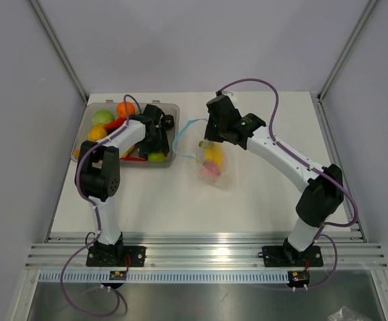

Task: Place the food in the zip-top bag and seal the zipper
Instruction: Pick up the fake fruit from the bin, then place the fake fruit in the zipper food storage bag.

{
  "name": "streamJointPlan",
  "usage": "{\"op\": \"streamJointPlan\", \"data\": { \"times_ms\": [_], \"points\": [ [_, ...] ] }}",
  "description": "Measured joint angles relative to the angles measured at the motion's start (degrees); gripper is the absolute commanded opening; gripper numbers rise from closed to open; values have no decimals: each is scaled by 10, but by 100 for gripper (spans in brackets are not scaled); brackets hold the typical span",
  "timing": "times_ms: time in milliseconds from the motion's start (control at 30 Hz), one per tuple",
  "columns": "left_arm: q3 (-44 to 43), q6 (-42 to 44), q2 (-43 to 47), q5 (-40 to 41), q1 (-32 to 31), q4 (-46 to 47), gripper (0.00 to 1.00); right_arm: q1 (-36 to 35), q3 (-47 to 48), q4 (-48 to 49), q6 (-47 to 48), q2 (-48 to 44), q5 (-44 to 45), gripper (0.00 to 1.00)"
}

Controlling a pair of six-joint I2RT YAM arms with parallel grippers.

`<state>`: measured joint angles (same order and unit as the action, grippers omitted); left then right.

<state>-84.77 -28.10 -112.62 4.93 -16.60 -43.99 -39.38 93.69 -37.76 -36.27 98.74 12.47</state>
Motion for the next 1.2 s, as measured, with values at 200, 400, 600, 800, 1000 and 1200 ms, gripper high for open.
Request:
{"op": "streamJointPlan", "data": {
  "times_ms": [200,400,600,800,1000,1200],
  "points": [
    [1,-1,11,8,0,-5,52,0,-3,0,0,-6,0,0],
    [1,4,131,7,-1,-26,52,0,-13,0,0,-17,0,0],
    [-52,22,244,-57,-9,-32,51,0,-15,1,-2,-17,0,0],
    [-79,26,254,-154,-51,-26,51,-3,-15,2,-7,-17,0,0],
    [-63,21,241,-195,-112,-11,50,-8,-15,2,-10,-19,1,0],
    [-40,12,212,-210,-126,3,50,-8,-15,1,-11,-35,1,0]
  ]
}}
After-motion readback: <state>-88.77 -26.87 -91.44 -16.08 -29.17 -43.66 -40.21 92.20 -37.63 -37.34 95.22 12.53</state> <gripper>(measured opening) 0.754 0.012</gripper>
